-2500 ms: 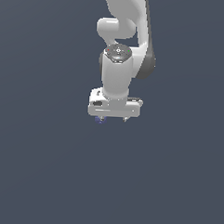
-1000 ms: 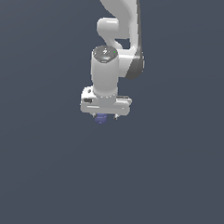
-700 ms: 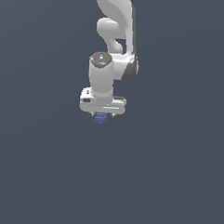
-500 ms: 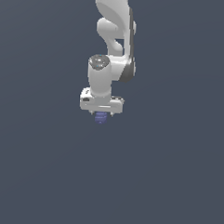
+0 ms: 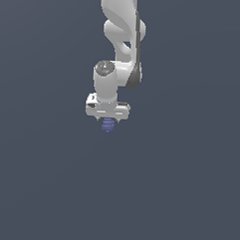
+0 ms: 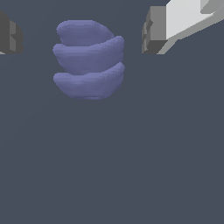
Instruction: Pick up the object and move it to a goal position.
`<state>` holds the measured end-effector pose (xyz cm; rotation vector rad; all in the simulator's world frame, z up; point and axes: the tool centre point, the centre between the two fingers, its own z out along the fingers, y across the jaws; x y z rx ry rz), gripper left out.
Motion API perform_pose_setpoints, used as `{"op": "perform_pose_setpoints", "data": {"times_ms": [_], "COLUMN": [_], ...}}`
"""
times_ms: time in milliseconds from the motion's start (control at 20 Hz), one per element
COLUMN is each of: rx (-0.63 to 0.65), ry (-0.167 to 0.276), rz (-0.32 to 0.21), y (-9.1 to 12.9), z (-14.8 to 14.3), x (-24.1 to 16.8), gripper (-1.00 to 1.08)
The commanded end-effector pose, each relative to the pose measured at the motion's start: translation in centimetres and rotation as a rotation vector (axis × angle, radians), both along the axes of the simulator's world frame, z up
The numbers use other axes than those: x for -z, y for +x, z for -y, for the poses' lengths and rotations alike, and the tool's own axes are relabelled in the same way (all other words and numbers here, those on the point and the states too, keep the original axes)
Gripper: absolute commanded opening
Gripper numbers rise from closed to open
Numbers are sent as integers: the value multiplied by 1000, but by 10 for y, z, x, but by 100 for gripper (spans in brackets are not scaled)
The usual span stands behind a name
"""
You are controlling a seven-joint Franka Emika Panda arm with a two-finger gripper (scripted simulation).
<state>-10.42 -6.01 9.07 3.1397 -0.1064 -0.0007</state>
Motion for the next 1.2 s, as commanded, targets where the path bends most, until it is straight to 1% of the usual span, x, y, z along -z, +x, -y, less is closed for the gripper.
{"op": "perform_pose_setpoints", "data": {"times_ms": [0, 250, 700, 950, 1000, 1150], "rx": [0, 0, 1, 1, 1, 1], "ry": [0, 0, 0, 0, 0, 0], "rz": [0, 0, 0, 0, 0, 0], "y": [0, -1, -2, -2, -2, -2], "z": [0, 0, 0, 0, 0, 0], "x": [0, 8, 44, 51, 51, 51], "gripper": [100, 100, 100, 100, -100, -100]}}
